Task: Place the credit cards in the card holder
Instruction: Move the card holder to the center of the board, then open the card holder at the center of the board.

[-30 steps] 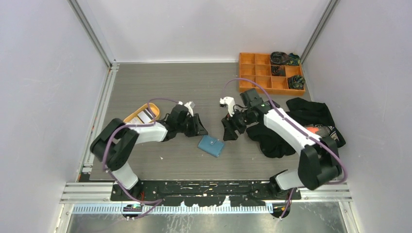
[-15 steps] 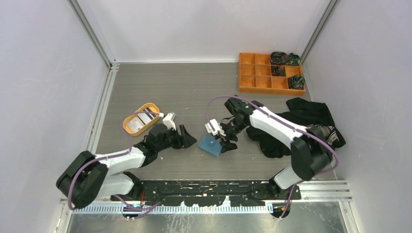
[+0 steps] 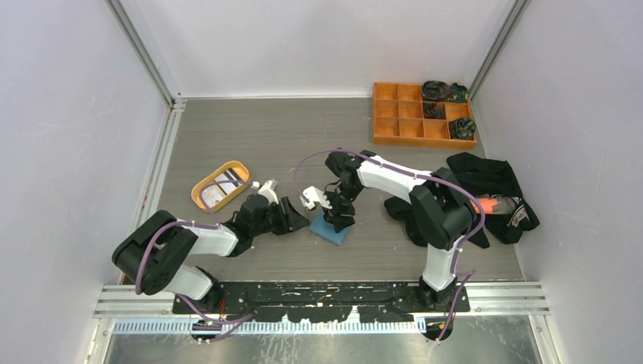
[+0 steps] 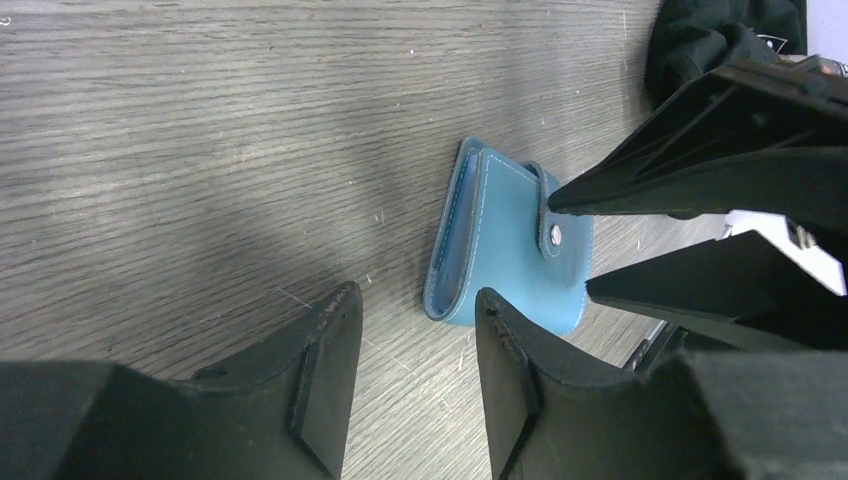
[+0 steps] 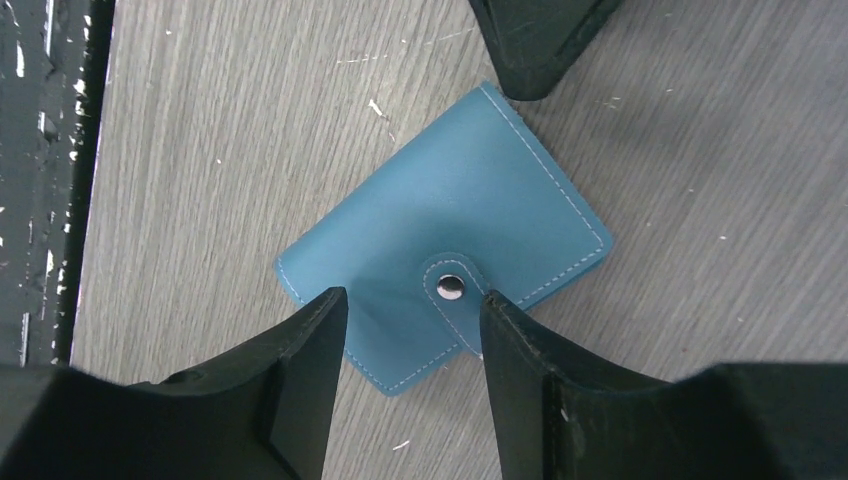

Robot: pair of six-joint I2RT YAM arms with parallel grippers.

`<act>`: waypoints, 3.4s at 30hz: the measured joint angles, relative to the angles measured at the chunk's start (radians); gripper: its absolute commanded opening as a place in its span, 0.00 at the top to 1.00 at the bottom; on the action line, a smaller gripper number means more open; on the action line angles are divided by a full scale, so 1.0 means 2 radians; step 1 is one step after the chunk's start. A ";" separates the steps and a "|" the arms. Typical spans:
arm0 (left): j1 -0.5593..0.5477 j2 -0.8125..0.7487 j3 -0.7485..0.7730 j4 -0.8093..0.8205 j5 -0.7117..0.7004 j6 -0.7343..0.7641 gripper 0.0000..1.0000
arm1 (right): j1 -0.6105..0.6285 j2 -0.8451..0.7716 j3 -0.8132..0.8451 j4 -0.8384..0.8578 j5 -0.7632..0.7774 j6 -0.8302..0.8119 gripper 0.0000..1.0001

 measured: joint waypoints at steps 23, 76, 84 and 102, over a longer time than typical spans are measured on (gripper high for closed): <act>-0.015 0.053 0.070 -0.060 0.014 -0.010 0.70 | 0.023 0.005 0.001 0.016 0.021 0.019 0.44; -0.016 0.046 0.071 -0.065 0.020 -0.011 0.54 | 0.004 -0.022 -0.047 0.042 0.024 0.003 0.99; -0.017 -0.018 0.048 -0.060 0.010 -0.034 0.51 | -0.032 -0.033 -0.065 0.057 0.003 0.043 0.99; -0.088 0.207 0.050 0.216 0.009 -0.179 0.88 | -0.048 -0.047 -0.077 0.083 0.020 0.074 0.99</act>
